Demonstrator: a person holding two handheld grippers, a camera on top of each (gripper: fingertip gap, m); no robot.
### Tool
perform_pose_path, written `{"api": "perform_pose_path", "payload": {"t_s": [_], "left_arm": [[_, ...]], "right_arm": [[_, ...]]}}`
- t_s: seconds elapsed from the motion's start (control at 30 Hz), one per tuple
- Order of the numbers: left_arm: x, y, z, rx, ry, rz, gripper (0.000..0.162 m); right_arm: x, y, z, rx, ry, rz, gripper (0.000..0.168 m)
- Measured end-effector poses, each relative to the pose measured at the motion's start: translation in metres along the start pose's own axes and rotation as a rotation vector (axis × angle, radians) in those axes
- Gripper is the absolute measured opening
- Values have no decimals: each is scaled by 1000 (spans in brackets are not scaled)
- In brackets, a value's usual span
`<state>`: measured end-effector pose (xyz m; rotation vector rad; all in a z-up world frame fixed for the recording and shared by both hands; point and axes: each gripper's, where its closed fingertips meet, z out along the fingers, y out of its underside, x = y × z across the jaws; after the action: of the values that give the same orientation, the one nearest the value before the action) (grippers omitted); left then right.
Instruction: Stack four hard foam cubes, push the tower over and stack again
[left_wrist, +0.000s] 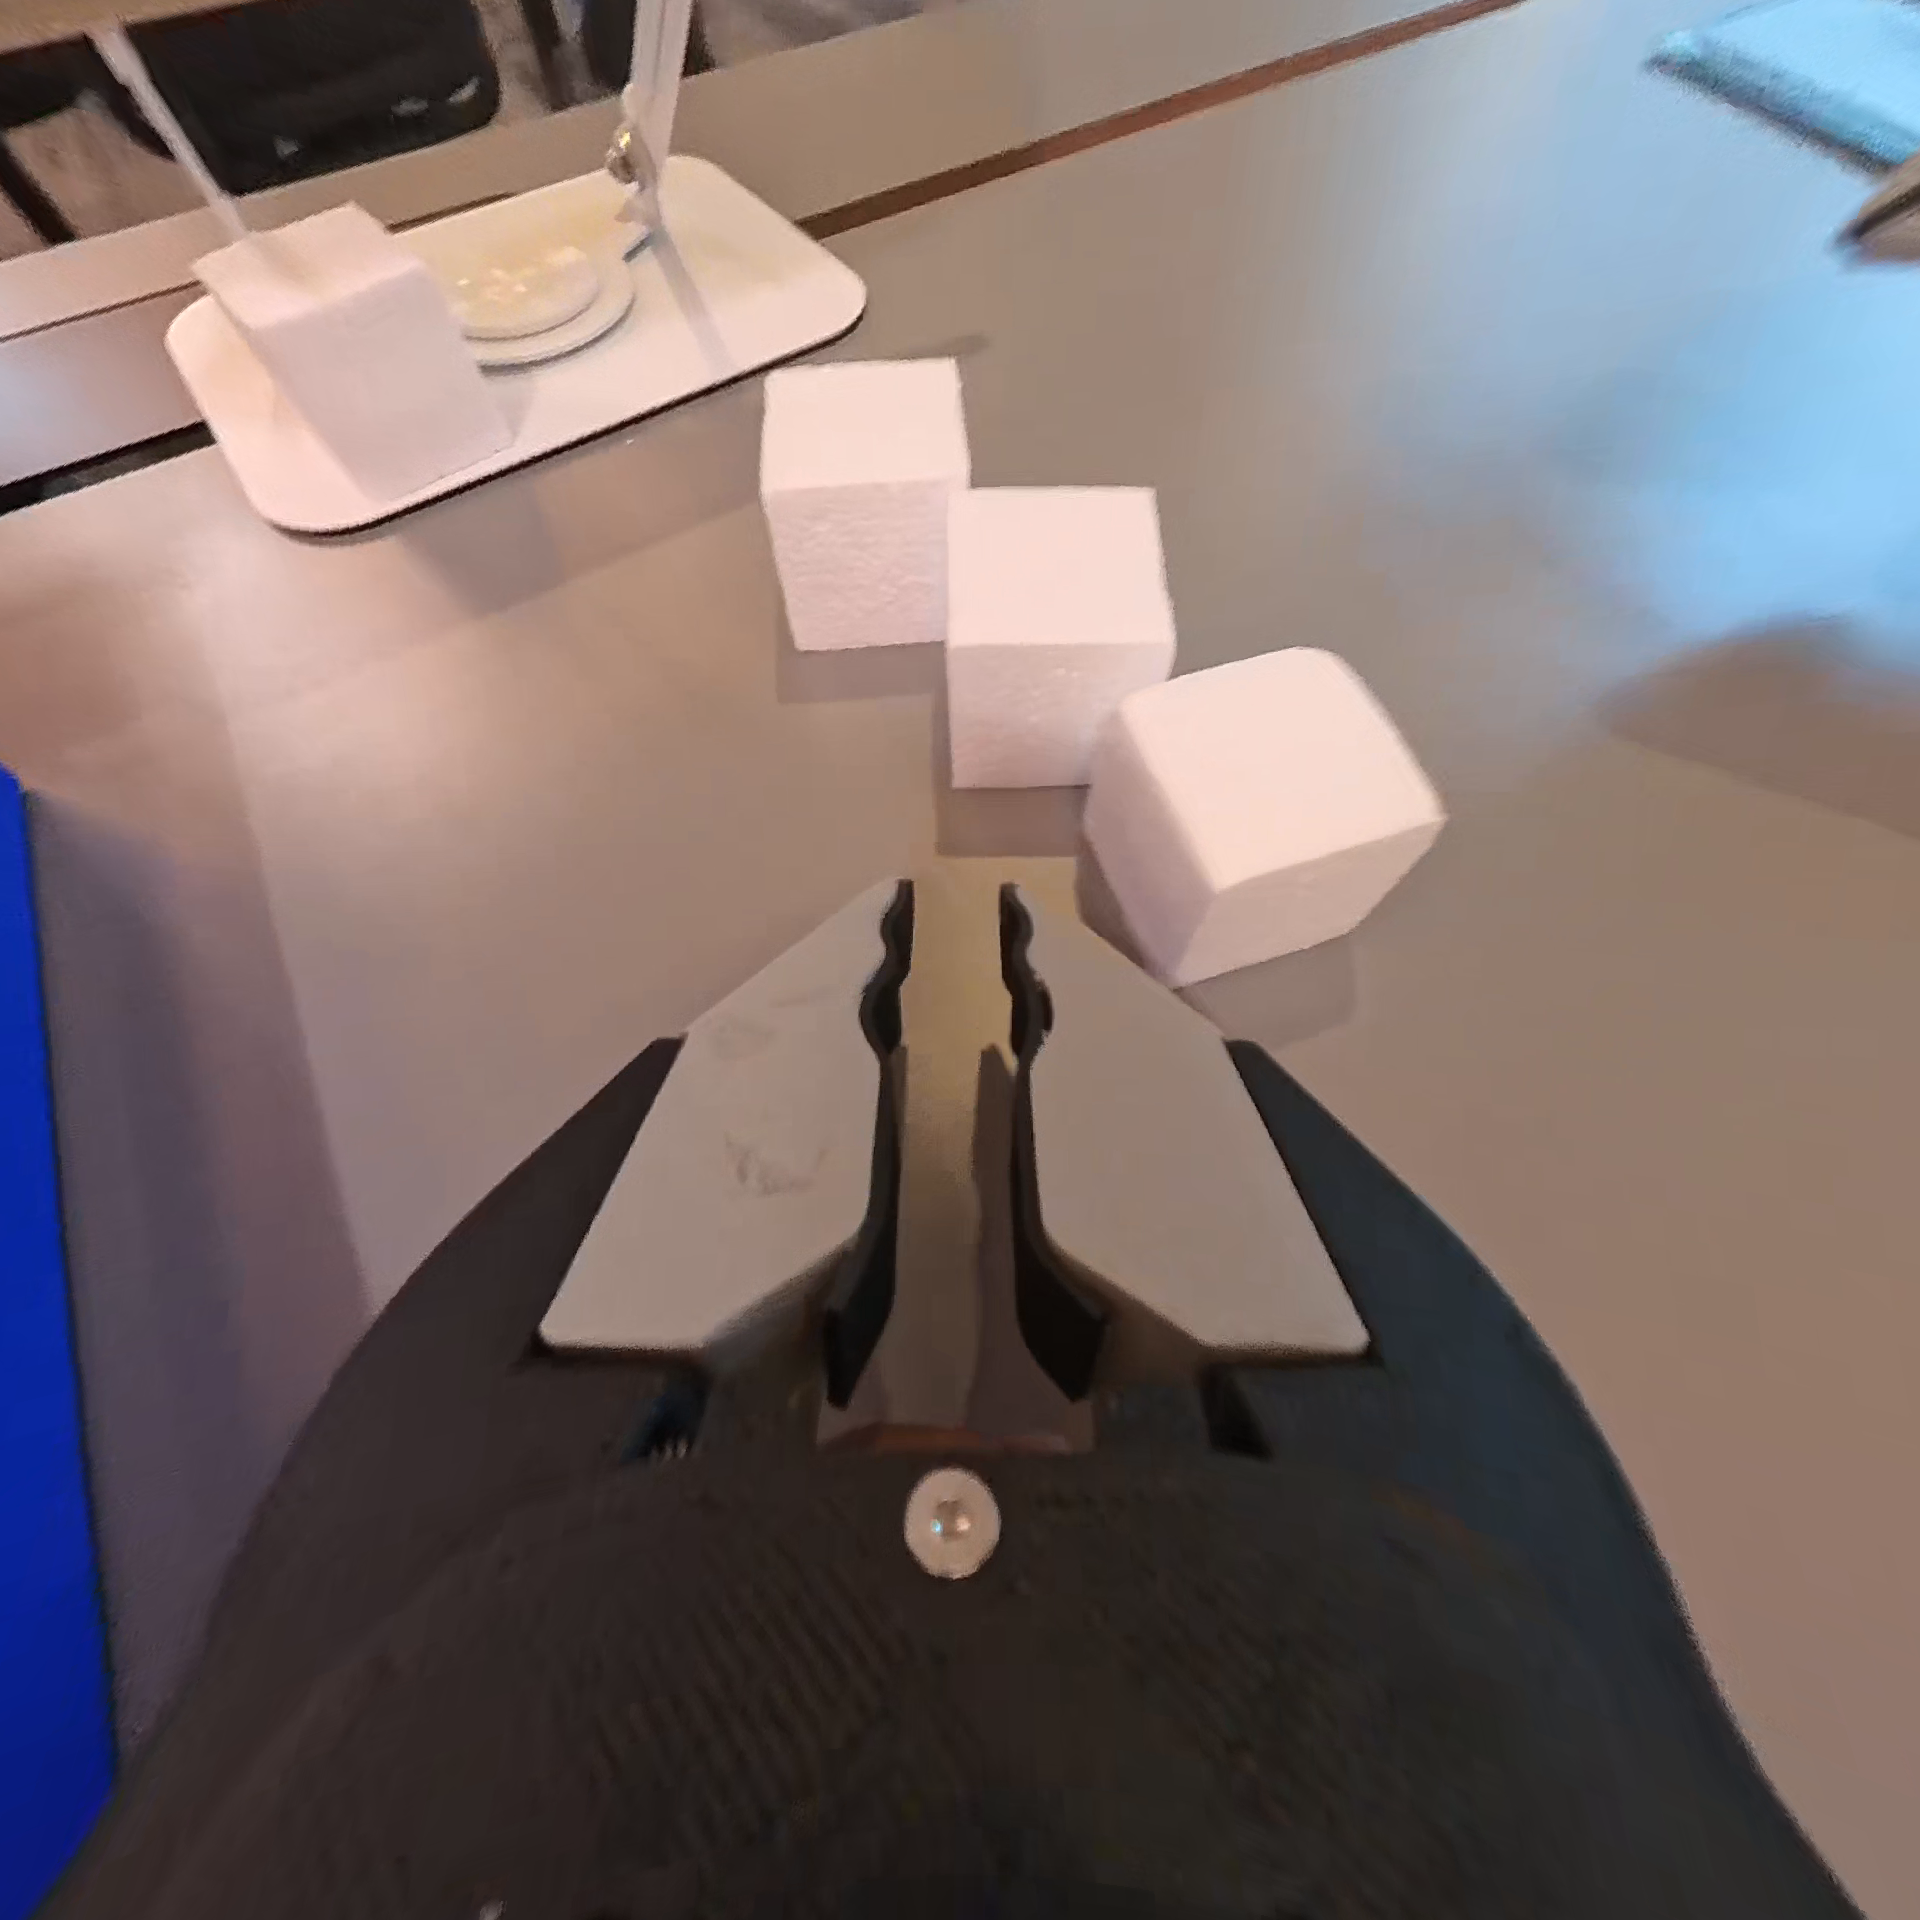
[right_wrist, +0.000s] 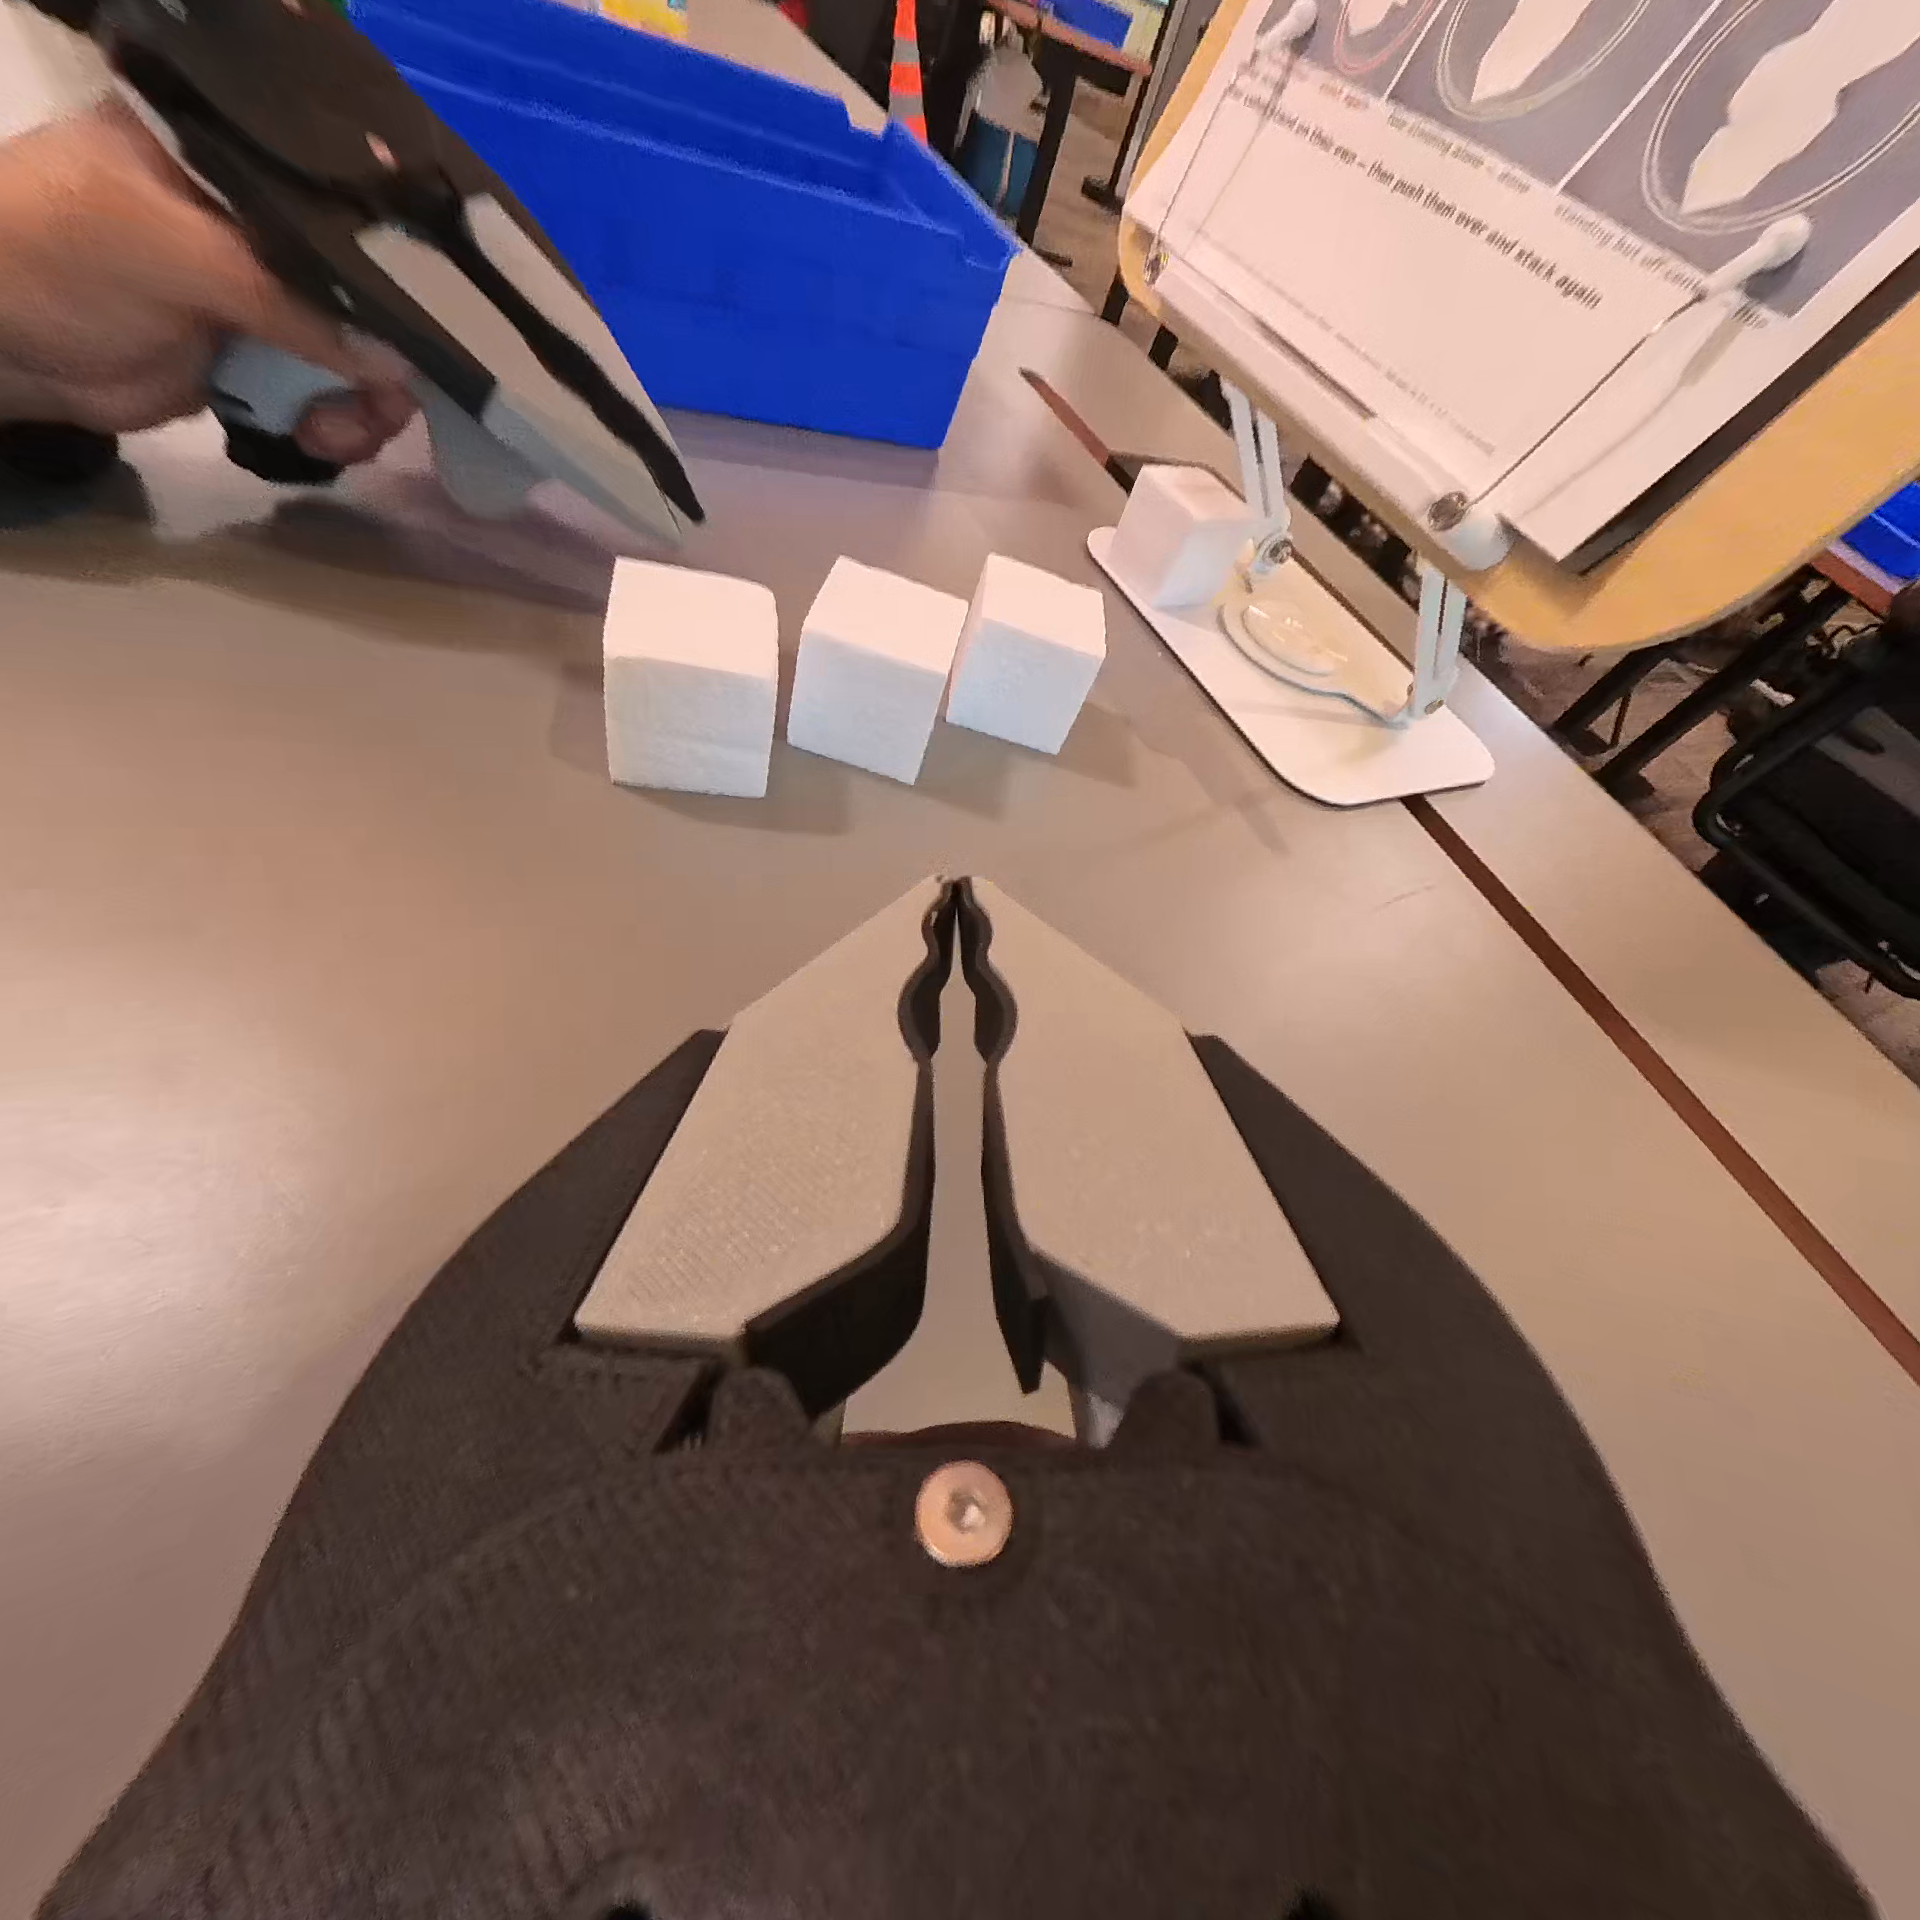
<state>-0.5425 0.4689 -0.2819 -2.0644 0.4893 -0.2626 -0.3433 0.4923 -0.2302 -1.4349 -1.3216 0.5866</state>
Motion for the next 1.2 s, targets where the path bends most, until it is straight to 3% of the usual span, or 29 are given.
{"api": "perform_pose_path", "payload": {"t_s": [0.13,0.23,0.33,0.5,0.63,0.73,0.87,1.0,1.2], "left_arm": [[33,-30,-23,171,213,10,2],[82,-60,-65,371,509,79,0],[124,-58,-78,373,720,135,0],[151,-16,-21,104,615,258,2],[133,13,24,-101,342,356,0],[95,0,30,-59,158,268,0],[6,-3,17,-43,-172,70,0],[-21,-14,-2,65,-194,-66,5],[-21,-12,-2,56,-181,-74,24]], "right_arm": [[3,13,4,-60,32,-51,0],[11,8,0,-30,80,-73,0],[13,5,-2,-7,78,-37,0],[17,9,-1,-34,107,-54,0],[16,9,0,-37,114,-64,0],[18,10,0,-37,122,-62,0],[23,15,0,-52,140,-34,0],[22,17,2,-54,135,-23,0],[16,23,9,-77,102,9,0]]}}
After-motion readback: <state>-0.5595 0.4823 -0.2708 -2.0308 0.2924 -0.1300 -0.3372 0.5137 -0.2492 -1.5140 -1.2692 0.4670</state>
